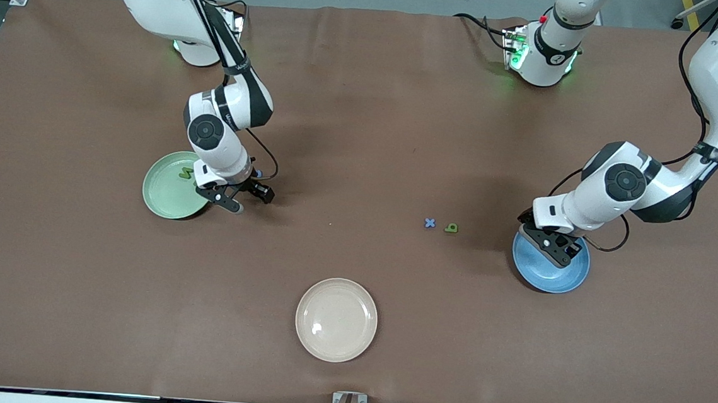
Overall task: Sort upper and lower case letters into plates
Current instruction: 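Release the u with the left gripper while the right grasps pink a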
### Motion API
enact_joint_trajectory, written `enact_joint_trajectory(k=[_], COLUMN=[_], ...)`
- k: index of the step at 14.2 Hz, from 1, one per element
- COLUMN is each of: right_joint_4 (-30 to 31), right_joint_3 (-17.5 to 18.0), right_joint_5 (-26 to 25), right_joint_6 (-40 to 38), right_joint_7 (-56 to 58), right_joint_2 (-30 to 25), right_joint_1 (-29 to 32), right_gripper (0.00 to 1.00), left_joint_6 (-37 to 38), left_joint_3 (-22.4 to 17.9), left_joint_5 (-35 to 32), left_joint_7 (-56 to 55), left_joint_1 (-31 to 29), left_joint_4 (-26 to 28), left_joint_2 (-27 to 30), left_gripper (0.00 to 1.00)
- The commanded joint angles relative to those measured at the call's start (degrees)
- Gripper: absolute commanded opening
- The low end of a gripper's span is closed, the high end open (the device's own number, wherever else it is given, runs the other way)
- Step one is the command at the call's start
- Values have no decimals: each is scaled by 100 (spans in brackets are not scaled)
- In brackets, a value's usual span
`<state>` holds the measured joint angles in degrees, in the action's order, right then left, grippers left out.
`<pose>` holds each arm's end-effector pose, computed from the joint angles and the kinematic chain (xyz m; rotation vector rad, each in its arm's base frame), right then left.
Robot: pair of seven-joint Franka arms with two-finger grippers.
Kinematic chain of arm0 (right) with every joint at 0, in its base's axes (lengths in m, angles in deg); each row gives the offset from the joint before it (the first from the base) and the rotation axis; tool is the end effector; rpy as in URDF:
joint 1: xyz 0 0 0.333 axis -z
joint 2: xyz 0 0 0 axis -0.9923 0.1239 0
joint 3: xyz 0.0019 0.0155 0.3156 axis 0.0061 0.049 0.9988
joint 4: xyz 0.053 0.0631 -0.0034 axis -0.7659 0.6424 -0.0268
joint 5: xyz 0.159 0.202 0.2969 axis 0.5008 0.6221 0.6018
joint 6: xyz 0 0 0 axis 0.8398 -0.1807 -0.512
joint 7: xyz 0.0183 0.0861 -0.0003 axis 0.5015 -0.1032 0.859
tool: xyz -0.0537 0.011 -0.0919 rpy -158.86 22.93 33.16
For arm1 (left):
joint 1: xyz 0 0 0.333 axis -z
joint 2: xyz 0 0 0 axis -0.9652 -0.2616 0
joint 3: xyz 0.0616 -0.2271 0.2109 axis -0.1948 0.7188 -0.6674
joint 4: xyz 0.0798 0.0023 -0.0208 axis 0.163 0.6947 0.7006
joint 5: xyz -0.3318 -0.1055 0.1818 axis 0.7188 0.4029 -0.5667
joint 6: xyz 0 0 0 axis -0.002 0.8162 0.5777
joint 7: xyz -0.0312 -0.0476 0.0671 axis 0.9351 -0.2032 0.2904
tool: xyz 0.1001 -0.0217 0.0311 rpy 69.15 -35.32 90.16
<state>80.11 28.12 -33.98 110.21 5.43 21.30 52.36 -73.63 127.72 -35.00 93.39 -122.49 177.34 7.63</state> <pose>0.4815 0.2250 0.1699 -3.0429 0.6633 0.0027 0.5757 -0.0882 0.2287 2.8952 -1.1471 0.1589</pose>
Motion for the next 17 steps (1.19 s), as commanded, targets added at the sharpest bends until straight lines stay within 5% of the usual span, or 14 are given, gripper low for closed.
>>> enact_joint_trajectory(k=[1, 6, 12, 17], right_joint_4=[253, 253, 174, 103], right_joint_3=[-32, -40, -75, -84], right_joint_5=[36, 36, 18, -8], right_joint_6=[115, 45, -480, -2177], right_joint_7=[-359, -791, -503, 1901], right_joint_2=[-93, -119, -469, -1480], right_joint_1=[-190, -331, -122, 1239], right_gripper=[48, 1, 0, 0], left_joint_6=[36, 412, 1512, 2030], left_joint_3=[-15, 362, 908, 847], left_joint_5=[301, 459, 1592, 2042], left_joint_7=[-315, -1079, -3249, -3751], left_joint_1=[238, 169, 169, 256], left_joint_4=[-132, -466, -1064, -1363], left_joint_2=[147, 515, 991, 947], left_gripper=[100, 100, 100, 100])
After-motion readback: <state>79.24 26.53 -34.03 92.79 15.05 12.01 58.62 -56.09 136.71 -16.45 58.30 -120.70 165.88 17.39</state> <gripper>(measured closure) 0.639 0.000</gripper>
